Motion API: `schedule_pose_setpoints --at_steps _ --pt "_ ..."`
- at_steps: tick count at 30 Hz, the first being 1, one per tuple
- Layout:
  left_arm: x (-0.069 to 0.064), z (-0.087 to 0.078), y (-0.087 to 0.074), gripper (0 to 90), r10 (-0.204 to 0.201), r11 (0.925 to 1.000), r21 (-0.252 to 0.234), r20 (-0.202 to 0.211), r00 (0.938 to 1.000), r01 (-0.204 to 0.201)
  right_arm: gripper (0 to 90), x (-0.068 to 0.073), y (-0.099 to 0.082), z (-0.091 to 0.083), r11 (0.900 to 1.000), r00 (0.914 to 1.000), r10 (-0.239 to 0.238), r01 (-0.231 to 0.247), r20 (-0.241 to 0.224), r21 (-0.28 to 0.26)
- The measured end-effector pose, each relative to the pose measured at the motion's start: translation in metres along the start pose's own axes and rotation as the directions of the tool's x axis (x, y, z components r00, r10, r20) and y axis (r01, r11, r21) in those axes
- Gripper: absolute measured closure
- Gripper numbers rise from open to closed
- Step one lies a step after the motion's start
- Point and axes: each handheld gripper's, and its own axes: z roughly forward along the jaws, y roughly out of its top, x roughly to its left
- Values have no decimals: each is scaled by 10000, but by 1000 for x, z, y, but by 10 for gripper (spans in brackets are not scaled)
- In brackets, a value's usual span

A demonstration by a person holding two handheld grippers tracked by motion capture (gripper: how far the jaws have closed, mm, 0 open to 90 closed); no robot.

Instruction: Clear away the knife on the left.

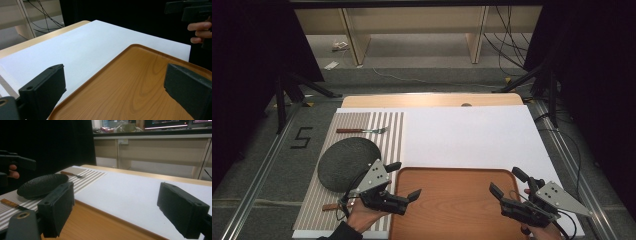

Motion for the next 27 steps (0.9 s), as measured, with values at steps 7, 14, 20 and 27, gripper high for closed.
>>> schedule_pose_setpoints --at_steps 7,14,20,27 --pt "8 -7 6 34 203 9974 686 153 9997 -213 152 0 0 -3 10000 10000 6 -6 40 -57" --pt "15 -21 9 51 641 9827 1740 24 9979 -636 153 0 0 -3 10000 10000 -18 18 73 -11" --pt "27 -33 5 61 637 9607 2697 173 9978 -660 154 5 0 -1 9998 9999 -165 165 45 75" --pt "37 -43 2 78 1101 9204 3749 231 9937 -1107 155 7 0 3 9993 9995 -300 298 121 205"
